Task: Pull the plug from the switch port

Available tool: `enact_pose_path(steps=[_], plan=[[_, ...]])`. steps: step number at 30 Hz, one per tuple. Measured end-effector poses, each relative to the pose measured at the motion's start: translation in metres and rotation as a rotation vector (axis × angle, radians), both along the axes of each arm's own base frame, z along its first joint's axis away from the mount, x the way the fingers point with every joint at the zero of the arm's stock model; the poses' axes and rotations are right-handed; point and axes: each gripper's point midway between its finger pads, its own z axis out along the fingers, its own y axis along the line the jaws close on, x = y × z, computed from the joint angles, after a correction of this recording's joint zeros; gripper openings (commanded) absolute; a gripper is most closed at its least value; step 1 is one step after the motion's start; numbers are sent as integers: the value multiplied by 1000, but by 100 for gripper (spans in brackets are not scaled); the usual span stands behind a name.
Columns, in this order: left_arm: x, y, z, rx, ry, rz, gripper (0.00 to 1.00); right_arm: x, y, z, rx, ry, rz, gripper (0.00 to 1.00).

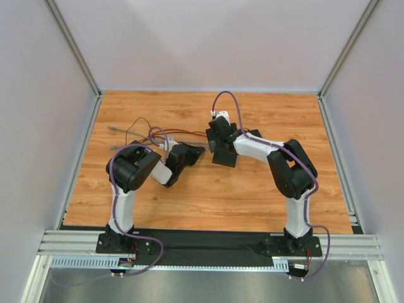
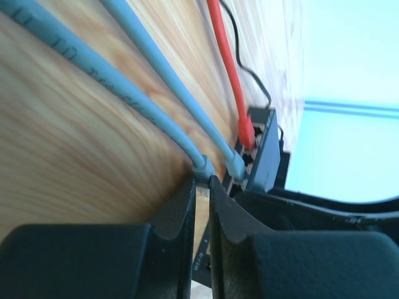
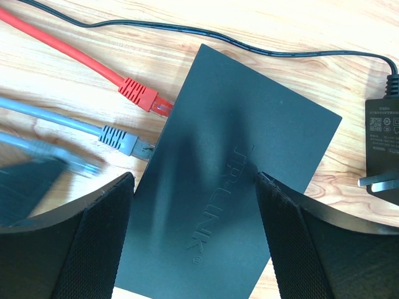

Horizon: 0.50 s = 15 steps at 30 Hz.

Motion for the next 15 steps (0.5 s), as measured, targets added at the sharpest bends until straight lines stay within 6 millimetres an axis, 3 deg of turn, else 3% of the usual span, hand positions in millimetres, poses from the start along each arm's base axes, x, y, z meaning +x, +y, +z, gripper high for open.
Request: enact_pose_path(steps=[8, 12, 15], plan=[[0, 25, 1, 61, -8, 43, 12, 1, 0, 0, 16, 0, 0, 80], [-15, 44, 4, 142, 2, 48, 13, 4, -2, 0, 26, -2, -3, 80], [-26, 68, 13, 228, 7, 61, 13, 5, -2, 1, 35, -2, -3, 80]])
